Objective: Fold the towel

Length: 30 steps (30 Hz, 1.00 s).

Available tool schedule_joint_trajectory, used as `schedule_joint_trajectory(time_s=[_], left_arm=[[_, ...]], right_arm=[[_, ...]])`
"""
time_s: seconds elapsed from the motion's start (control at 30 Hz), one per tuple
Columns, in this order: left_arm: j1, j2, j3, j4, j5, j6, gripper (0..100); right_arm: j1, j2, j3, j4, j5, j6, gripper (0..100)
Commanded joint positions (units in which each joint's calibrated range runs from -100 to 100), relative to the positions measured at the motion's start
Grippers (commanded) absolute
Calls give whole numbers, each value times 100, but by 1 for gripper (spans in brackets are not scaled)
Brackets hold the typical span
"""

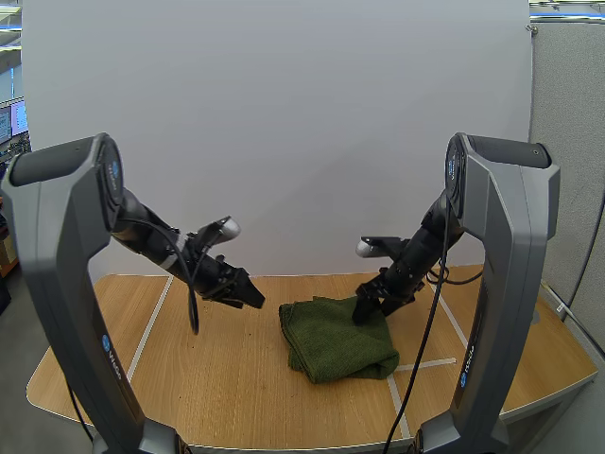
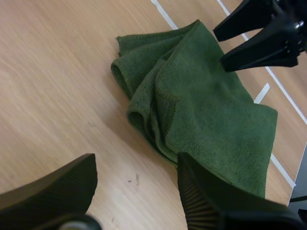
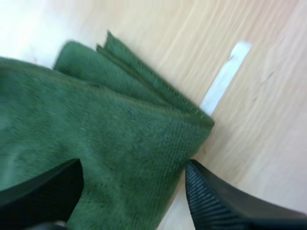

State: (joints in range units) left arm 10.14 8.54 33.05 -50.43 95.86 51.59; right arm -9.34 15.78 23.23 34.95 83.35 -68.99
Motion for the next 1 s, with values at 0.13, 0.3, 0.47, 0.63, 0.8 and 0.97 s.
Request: schedule_joint_trajectory(time_s=[0.13,0.3,0.47,0.63,0.8,0.97], left_arm=[[-676,668,-405,301,-1040,145,81],[-746,741,-405,187,-1020,344,81],[-753,741,-405,-216,-498,661,81],[-753,789,-405,-359,-286,740,81],[-796,991,-405,-388,-130,740,81],[-970,1094,-405,-484,-614,780,82]], right_arm=[[-87,-1753,-11,-272,1187,268,79],[-256,-2171,3,-280,1665,268,22],[-434,-2504,392,-280,1665,161,0],[-471,-2885,839,-280,1665,77,0],[-471,-3157,1044,-270,1665,58,0],[-471,-3367,1191,-270,1665,46,0]])
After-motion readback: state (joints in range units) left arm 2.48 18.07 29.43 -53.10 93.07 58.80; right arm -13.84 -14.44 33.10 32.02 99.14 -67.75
